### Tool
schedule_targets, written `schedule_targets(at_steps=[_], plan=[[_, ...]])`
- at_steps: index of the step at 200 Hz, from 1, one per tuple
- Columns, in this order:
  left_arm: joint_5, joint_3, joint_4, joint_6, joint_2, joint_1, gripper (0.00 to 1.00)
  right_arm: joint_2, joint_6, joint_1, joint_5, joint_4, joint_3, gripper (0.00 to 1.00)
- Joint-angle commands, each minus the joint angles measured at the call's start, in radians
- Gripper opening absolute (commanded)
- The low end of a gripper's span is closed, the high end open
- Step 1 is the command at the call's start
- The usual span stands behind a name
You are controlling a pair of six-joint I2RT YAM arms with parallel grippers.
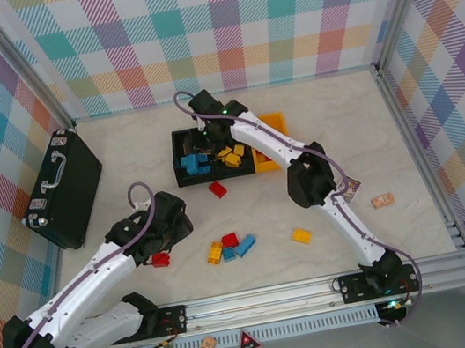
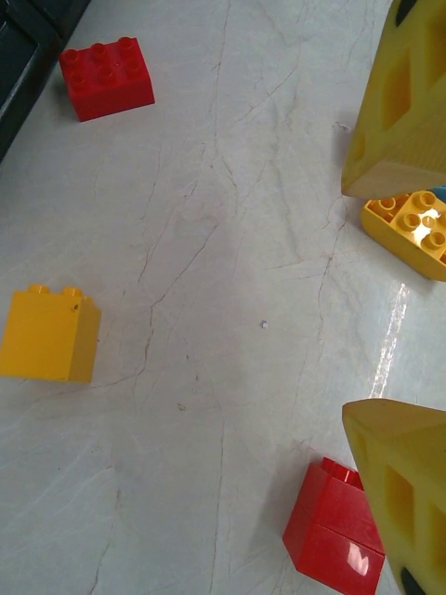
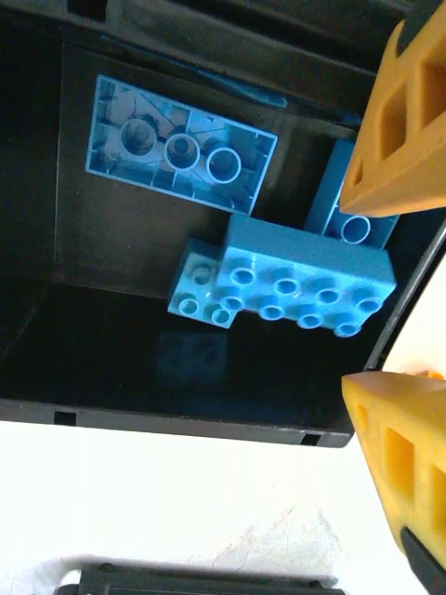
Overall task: Sort the legos into containers by color
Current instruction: Place the lego in the container, then pick up the lego from the bottom-left of the table.
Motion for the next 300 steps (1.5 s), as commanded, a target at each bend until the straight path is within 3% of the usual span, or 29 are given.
schedule_targets(at_steps=[1, 23, 66, 114, 131, 205, 263, 287, 300], plan=[[-0.011, -0.008, -0.017, -0.016, 0.004, 0.002, 0.59, -0.050, -0.032, 0.003, 0.009, -0.031, 0.026, 0.47], [-0.019, 0.004, -0.035, -0.038, 0.018, 0.005, 0.61, -0.135, -0.057, 0.003, 0.007, -0.008, -0.069, 0.46], [-0.048, 0.025, -0.119, -0.114, 0.047, 0.017, 0.63, -0.414, -0.088, 0.003, -0.008, 0.154, -0.466, 0.47], [-0.066, 0.000, -0.222, -0.273, 0.053, 0.048, 0.77, -0.629, -0.093, 0.003, -0.056, 0.226, -0.801, 0.48], [-0.044, -0.032, -0.198, -0.305, 0.052, 0.068, 0.84, -0.699, -0.080, 0.003, -0.072, 0.257, -0.912, 0.48], [0.049, -0.206, -0.013, -0.408, 0.018, 0.197, 0.90, -0.829, -0.039, 0.003, -0.068, 0.287, -1.119, 0.47], [0.062, -0.243, 0.078, -0.378, 0.095, 0.283, 0.86, -0.849, -0.012, 0.005, -0.061, 0.286, -1.155, 0.47], [0.077, -0.241, 0.086, -0.368, 0.136, 0.292, 0.78, -0.854, -0.010, 0.005, -0.048, 0.280, -1.157, 0.47], [0.081, -0.235, 0.085, -0.356, 0.151, 0.292, 0.66, -0.856, -0.008, 0.005, -0.042, 0.281, -1.158, 0.47]])
